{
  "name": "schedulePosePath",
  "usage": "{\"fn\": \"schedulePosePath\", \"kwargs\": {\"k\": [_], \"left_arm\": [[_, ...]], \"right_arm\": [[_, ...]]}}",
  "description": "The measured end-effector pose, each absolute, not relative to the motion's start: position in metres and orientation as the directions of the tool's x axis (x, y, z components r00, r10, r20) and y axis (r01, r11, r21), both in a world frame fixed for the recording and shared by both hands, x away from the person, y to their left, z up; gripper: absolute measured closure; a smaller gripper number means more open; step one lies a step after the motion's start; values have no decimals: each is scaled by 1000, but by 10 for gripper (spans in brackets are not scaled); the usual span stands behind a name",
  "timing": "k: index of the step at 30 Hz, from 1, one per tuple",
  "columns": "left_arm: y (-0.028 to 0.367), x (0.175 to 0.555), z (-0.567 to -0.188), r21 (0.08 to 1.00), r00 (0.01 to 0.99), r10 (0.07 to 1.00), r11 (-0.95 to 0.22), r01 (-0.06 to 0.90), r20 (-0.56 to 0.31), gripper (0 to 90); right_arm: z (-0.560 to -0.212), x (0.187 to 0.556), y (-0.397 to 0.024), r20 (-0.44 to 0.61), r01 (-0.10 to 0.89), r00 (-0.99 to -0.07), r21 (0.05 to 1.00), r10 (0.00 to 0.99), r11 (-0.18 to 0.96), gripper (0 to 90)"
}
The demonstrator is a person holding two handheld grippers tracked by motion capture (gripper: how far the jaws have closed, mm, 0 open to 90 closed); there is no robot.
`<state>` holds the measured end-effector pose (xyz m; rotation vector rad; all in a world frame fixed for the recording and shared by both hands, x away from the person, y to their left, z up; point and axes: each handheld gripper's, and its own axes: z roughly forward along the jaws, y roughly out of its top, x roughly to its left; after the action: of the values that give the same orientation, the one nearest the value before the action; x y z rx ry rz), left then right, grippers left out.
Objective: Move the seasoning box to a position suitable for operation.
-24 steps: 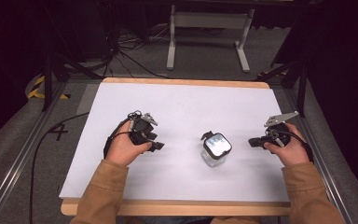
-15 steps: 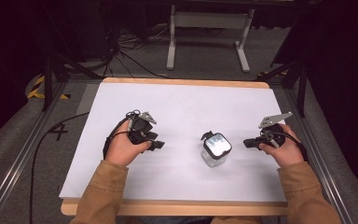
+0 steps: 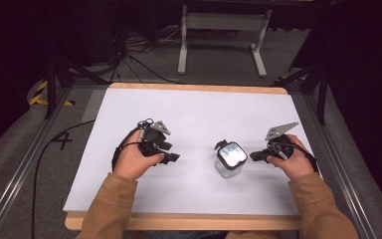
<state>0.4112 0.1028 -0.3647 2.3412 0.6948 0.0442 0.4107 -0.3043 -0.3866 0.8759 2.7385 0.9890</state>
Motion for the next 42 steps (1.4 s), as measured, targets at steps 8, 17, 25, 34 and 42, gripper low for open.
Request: {"fn": "schedulePosePath", "kwargs": {"k": [8,17,25,34,42], "left_arm": [[98,411,-366,624,864,481,-633,458,-146,457],[99,412,-366,621,865,479,-635,458,-148,448],[96,414,-367,625,868,474,-636,453,-146,447],[95,417,-366,633,867,473,-627,454,-153,448],[93,418,-365,633,870,468,-629,452,-155,449]], "right_arm": [[-401,413,-294,135,486,-845,598,517,637,876],[-407,413,-287,118,474,-855,575,505,667,891],[-409,409,-283,135,486,-854,555,502,676,899],[-409,402,-273,125,465,-869,535,478,705,899],[-410,398,-267,121,454,-877,523,465,721,899]]}}
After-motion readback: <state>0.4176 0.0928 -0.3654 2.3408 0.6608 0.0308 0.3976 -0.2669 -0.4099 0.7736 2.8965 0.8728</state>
